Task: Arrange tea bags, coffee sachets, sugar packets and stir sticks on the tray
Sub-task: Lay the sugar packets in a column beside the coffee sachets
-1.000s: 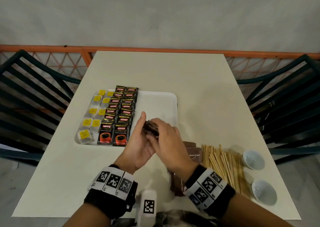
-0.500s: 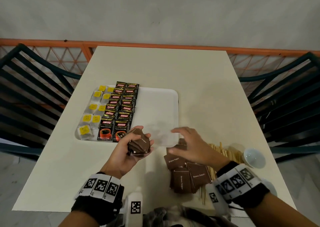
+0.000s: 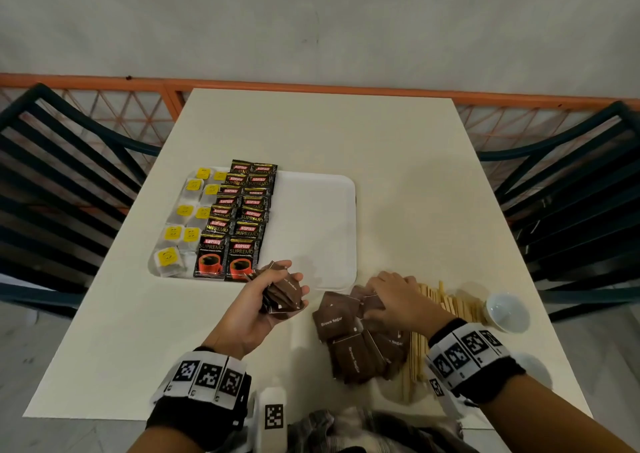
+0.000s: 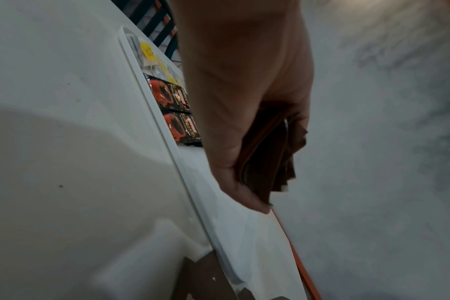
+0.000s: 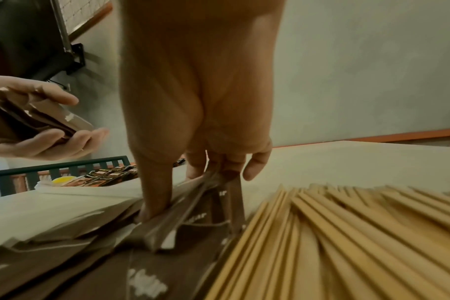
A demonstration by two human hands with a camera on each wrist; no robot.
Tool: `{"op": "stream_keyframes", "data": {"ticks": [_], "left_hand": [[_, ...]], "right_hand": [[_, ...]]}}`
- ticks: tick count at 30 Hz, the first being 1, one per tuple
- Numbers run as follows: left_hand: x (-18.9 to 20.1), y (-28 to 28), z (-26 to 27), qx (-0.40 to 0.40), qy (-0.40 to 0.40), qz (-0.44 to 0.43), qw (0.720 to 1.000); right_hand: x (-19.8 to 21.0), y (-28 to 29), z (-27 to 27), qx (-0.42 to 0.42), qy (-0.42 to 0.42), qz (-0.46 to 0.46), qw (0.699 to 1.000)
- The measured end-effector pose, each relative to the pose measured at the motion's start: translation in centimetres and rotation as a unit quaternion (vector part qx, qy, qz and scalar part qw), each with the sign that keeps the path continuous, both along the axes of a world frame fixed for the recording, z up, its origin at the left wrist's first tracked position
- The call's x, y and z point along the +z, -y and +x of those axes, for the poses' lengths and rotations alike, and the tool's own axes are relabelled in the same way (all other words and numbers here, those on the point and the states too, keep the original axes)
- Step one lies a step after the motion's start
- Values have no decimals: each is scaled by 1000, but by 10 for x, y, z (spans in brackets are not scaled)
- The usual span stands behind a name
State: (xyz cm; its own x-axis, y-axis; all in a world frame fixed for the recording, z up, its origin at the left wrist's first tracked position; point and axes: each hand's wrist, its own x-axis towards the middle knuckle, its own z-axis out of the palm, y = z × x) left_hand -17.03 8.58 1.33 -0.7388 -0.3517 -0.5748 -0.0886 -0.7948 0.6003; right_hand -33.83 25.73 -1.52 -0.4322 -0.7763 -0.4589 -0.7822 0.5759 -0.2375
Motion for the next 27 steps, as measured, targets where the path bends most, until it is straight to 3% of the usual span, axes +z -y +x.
{"op": "stream_keyframes", "data": {"ticks": [4, 10, 15, 21, 24, 27], "left_hand": [[1, 0, 2, -3, 10, -6, 1000], [4, -1, 2, -5, 2, -17, 1000], [7, -5, -2, -16, -21, -28, 999], [16, -13, -11, -61, -55, -60, 995], [22, -15, -13, -76, -67, -55, 993], [24, -13, -11, -79, -69, -43, 994]], "right_hand": [[3, 0, -1, -21, 36, -63, 997], [19, -5, -6, -142, 109, -185, 966], [50, 17, 5, -277, 223, -357, 864], [60, 59, 37, -319, 341, -406, 785], [58, 69, 54, -268, 318, -395, 819], [55, 71, 66, -205, 229, -377, 874]]}}
